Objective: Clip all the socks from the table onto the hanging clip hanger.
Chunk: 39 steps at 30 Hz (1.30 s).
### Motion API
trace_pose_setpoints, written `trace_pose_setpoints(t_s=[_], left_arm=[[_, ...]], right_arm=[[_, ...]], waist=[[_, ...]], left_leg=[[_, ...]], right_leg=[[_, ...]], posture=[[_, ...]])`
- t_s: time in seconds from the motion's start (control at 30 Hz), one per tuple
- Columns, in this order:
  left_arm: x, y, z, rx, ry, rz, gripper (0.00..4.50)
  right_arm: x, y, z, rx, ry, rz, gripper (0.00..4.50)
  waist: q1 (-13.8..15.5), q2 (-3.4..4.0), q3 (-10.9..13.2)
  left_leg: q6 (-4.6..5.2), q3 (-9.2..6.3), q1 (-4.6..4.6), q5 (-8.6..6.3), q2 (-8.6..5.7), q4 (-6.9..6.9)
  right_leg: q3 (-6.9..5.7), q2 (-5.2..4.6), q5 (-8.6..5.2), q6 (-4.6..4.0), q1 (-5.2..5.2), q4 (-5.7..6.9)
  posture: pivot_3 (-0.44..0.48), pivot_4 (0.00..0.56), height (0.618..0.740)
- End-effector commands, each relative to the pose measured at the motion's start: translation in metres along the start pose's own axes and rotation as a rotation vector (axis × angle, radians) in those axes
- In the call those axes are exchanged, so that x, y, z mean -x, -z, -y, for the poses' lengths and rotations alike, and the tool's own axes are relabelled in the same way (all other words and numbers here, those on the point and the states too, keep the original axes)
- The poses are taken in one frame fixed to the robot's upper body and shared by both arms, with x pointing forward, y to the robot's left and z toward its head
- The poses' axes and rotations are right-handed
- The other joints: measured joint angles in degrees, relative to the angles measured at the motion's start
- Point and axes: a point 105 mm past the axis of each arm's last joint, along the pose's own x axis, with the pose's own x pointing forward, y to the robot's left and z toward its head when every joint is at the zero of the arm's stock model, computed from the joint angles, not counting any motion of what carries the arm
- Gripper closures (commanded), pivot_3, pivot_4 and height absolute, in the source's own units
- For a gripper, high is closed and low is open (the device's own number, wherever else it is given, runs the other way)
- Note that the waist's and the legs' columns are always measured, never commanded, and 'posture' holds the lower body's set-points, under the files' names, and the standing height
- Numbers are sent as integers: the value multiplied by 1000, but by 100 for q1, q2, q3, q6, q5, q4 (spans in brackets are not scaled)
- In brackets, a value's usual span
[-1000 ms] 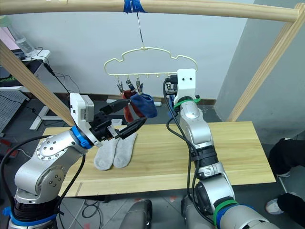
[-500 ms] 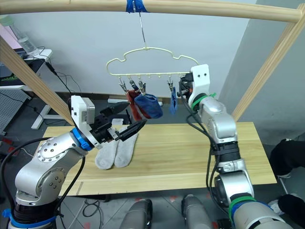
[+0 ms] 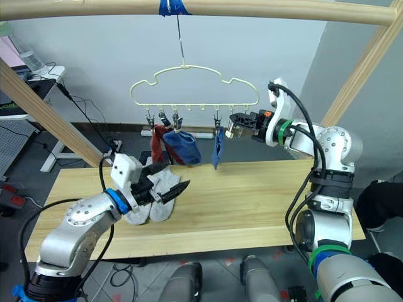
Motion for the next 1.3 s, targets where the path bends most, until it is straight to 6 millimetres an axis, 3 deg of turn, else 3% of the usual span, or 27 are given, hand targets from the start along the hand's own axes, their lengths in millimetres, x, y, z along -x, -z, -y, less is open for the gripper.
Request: trace_pose_setpoints(t_s=[0.03, 0.27, 0.5, 0.97, 1.13, 1.3], left_arm=[[-5, 14, -7, -52, -55, -26, 0], [-21, 54, -16, -92, -122, -151, 0], [-37, 77, -21, -85, -222, -213, 0], [-61, 88, -39, 10, -324, -250, 0], [-57, 106, -48, -9, -385, -361, 0], [-57, 124, -45, 153, -375, -424, 0]], right_arm=[[2, -5, -22, -83, -124, 7, 3804], [2, -3, -25, -197, -151, -8, 3804], [0, 5, -23, -208, -134, -25, 3804], [-1, 6, -20, -208, -99, -30, 3804], [1, 8, -19, -186, -83, -34, 3804], [0, 10, -18, -192, -75, -30, 3804]], waist=[[-3, 1, 1], [-3, 8, 11], [-8, 8, 11], [-16, 8, 11], [-14, 8, 10], [-15, 7, 8]], left_leg=[[0, 0, -1, 0, 1, -1], [2, 1, -5, -1, 0, -1], [5, 3, -6, -3, 1, -1], [7, 4, -6, -4, -1, -1], [8, 2, -6, -5, -1, 0], [8, 4, -2, -5, -3, 4]], right_leg=[[0, 0, 0, 0, -1, 0], [-1, -2, 1, 1, -1, -3], [0, -3, 1, 1, -1, -1], [0, -3, 2, 3, -1, 2], [-2, -4, 2, 3, 0, 3], [-1, -4, 4, 5, 4, 6]], posture=[[13, 263, 740], [11, 266, 740], [9, 262, 740], [-6, 251, 740], [-19, 241, 740], [-20, 238, 740]])
